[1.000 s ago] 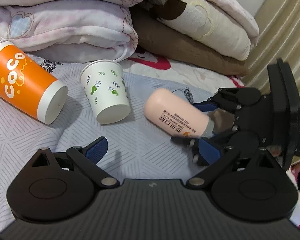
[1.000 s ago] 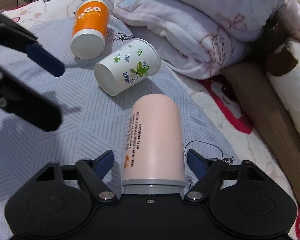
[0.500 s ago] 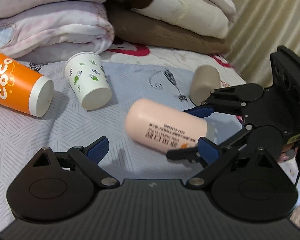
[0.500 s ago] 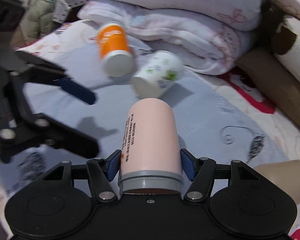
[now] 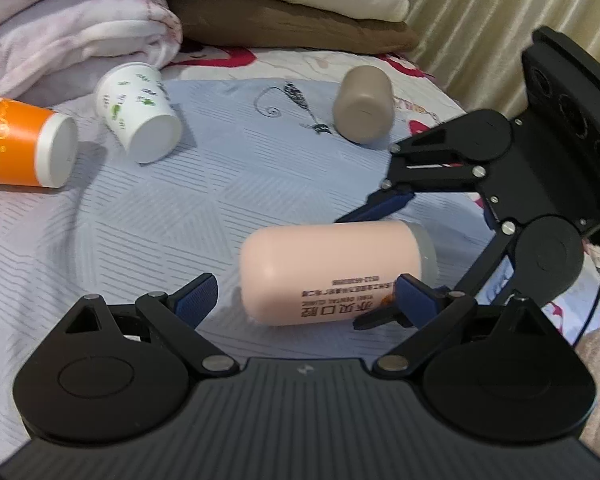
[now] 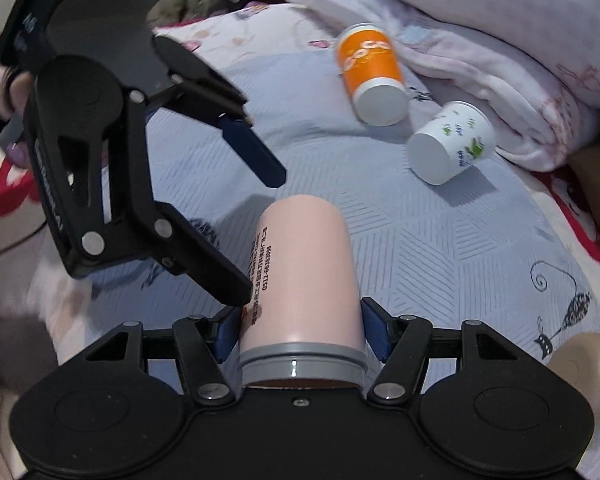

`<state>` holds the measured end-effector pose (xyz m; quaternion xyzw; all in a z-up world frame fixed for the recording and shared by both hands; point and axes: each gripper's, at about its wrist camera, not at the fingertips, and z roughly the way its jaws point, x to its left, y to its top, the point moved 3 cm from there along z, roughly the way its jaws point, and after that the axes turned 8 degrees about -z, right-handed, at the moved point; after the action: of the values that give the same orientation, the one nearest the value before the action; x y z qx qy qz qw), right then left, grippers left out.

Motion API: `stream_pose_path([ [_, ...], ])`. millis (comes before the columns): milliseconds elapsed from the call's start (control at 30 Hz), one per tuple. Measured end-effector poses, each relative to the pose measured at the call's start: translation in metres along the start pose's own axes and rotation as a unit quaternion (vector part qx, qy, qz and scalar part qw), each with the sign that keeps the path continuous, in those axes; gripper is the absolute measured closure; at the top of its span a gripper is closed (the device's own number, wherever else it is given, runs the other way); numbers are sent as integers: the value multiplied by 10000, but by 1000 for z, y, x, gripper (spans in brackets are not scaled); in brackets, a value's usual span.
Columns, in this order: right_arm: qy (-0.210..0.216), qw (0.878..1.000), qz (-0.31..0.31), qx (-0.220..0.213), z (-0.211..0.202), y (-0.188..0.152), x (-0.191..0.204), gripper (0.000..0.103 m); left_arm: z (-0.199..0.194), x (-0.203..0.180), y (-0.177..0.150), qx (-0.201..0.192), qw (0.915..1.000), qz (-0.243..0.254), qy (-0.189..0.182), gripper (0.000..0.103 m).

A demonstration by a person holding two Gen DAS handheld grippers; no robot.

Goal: Flip cup upright
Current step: 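Lift the pink cup with the right tool while the left tool approaches its base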

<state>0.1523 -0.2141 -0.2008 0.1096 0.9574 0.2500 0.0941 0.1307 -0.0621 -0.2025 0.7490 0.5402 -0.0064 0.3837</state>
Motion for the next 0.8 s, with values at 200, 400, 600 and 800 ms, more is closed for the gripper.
stream_pose_path([
  [200,73,9905,-1129,782,4,-2,12,35,3,-8,7,11,9998,31,-221,7],
  [400,-210,9864,-1467,708,-13,-1,11,25,8,-13,13,75,9991,216,-345,7],
  [600,-862,9929,-782,260,-43,-3,19,23,15,-11,26,318,9975,259,-572,7],
  [800,-1507,9816,899,752,-65,-10,36,24,12,-10,41,492,9961,526,-514,16],
])
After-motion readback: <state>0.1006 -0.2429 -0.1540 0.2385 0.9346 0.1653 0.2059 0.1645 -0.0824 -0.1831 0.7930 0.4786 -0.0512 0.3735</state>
